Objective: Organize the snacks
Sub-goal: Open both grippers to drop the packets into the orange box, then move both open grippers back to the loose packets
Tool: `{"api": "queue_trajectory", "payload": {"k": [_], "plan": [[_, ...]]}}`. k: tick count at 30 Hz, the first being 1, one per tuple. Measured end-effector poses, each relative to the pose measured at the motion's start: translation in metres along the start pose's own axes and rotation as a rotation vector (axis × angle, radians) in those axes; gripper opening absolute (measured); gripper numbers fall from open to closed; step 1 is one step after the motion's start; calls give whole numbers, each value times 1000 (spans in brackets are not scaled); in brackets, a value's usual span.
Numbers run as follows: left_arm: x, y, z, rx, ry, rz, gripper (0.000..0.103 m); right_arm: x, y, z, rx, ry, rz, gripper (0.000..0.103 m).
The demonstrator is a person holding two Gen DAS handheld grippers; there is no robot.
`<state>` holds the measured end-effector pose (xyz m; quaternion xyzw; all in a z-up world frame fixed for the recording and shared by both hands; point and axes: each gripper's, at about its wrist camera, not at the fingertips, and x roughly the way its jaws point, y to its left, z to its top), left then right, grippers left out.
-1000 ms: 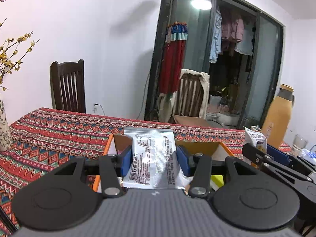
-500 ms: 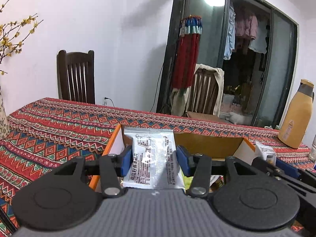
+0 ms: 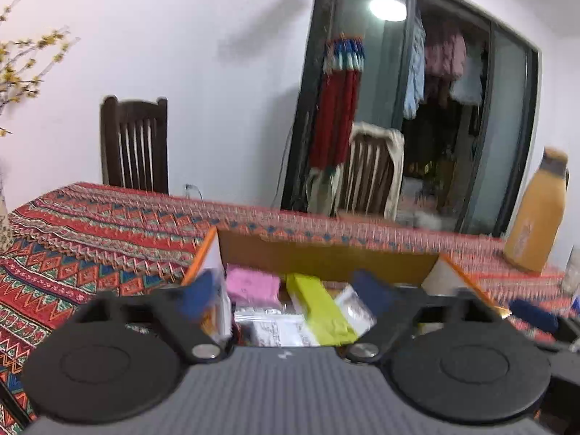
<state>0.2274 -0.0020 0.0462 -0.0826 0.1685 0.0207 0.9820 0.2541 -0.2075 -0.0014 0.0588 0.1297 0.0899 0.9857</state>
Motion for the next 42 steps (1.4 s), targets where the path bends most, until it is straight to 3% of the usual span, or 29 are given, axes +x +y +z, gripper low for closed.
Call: {"api": "queue_trajectory", "payload": {"k": [3,9,21,28,33,37,42], "plan": [[-11,4,4,-31,-35,-12,103,-6,-2,2,21,-2,13,103],[-20,-2,3,-20,-54,-3,103,-11,-4,2,30,-15,2,103],[-22,-7,2,-13,-39,13,103,-19,0,5,20,-31,-10,103],[-47,0,19,-40,34,-7,103,-41,4,17,6,-51,-29,103],[-76,13,24,4,34,-27,103,-71,17,25,-57,-58,18,103],[-93,29,10,35,41,-21,103,-93,28,16,-125,-57,18,103],[-92,53,-15,74,109,-1,103,-113,33,-9,-151,14,19,103]]}}
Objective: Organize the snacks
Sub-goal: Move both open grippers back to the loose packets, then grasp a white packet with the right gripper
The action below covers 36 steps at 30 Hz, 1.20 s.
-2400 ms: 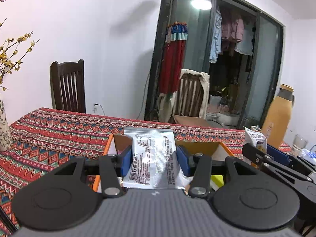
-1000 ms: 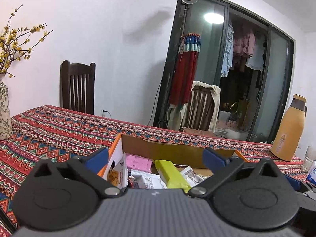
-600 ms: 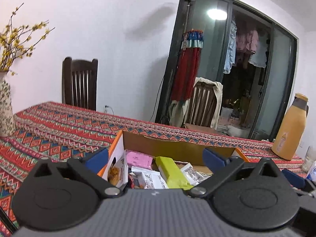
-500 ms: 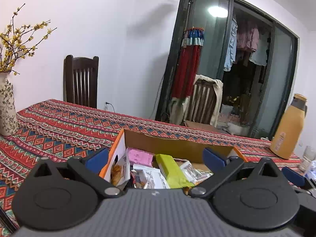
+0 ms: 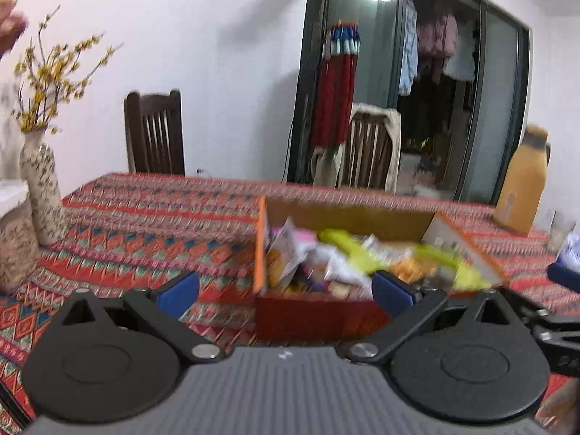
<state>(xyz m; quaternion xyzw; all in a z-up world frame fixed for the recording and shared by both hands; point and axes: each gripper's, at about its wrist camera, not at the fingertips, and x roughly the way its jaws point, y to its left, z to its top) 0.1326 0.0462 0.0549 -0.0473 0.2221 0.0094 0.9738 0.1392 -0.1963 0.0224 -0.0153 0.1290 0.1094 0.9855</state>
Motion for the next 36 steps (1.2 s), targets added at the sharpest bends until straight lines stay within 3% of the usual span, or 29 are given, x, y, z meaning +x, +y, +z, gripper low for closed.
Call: {"api": "queue_trajectory", "payload": {"k": [6,17,23,31,36], "plan": [[19,7,-34,43,15,25,103,-6,3,-31,27,109,-35,103],[26,17,-37,-13,72,-4,103,13,11,-51,64,230,-108,103],[24,20,-37,-34,65,-6,103,25,15,-50,94,315,-125,103],[29,35,-35,-112,99,14,103,40,20,-37,138,351,-82,103],[35,43,-35,-146,132,35,103,63,22,-30,165,378,-106,103]]}}
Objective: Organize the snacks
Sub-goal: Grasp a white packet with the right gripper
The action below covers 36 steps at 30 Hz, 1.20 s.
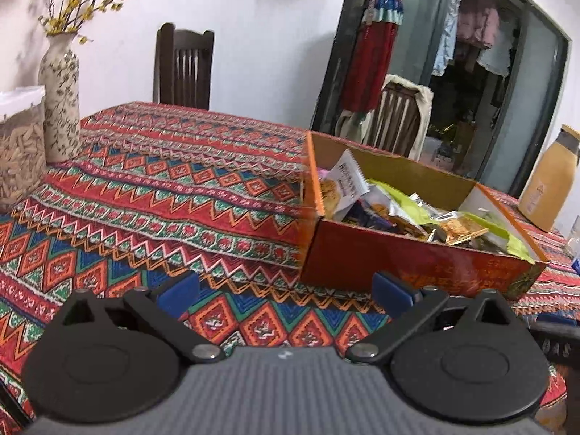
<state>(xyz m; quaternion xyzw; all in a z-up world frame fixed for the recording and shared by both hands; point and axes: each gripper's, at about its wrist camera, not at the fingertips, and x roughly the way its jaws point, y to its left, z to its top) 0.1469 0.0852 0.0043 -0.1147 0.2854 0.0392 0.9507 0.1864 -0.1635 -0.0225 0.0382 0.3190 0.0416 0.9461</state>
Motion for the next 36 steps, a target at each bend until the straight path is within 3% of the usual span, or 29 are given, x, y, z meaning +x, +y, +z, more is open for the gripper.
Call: {"api": "queue_trajectory", "payload": {"k": [12,23,28,32,34,36], "plan": [[8,8,1,-37,45,14,103,52,2,5,0,131,-56,103],[8,10,0,-48,52,10,103,52,1,-1,-39,100,-62,103],[11,11,0,-56,66,13,103,51,-2,-1,-62,116,-25,102],[16,12,0,-60,86,17,103,42,-2,-2,-84,94,6,80],[18,12,0,-57,95,17,103,35,-2,-3,-97,85,24,52],[19,12,0,-52,101,15,103,29,-5,-4,-103,79,42,44]]}}
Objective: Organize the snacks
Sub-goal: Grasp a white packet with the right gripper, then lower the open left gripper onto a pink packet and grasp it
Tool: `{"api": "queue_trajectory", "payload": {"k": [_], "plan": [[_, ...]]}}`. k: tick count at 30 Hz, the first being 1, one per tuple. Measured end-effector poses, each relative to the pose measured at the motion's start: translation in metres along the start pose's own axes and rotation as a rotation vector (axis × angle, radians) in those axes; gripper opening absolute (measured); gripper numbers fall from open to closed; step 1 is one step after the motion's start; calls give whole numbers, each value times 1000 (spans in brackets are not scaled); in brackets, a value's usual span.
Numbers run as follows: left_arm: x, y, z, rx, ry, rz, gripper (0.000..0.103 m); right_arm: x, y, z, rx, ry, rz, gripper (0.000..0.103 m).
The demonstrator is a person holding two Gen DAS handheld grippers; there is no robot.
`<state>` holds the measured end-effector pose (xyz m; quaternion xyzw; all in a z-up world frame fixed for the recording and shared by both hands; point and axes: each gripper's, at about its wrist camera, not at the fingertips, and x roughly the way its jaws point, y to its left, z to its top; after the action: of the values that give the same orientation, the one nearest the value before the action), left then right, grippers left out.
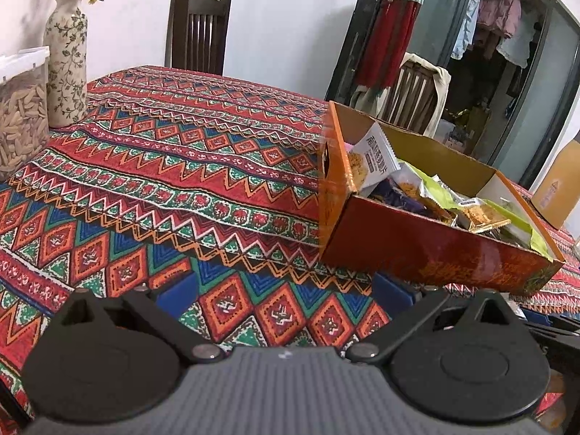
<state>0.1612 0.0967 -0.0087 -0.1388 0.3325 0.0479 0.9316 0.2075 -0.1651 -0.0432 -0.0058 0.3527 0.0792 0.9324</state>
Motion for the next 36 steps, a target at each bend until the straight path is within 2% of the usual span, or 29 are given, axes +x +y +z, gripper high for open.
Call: {"api": "queue_trajectory", "payload": {"k": [8,13,17,19,29,34,36], "plan": [[5,1,1,-2,9,-1,103,-21,-26,-13,77,-74,7,42],[9,-1,0,6,15,10,103,-39,-52,-21,105,-121,-19,42],[12,-6,-1,33,21,9,103,-45,-75,-26,137,-161,-46,42],[12,-9,-3,50,19,15,103,-43,-84,-27,173,-178,-31,42],[-1,-28,-7,130,-45,44,103,-49,-75,-33,147,-297,-27,42],[-11,-49,-5,160,-34,26,103,-53,-76,-34,143,-310,-3,42],[-16,-64,-6,201,-48,29,103,-54,-76,-34,147,-312,7,42]]}}
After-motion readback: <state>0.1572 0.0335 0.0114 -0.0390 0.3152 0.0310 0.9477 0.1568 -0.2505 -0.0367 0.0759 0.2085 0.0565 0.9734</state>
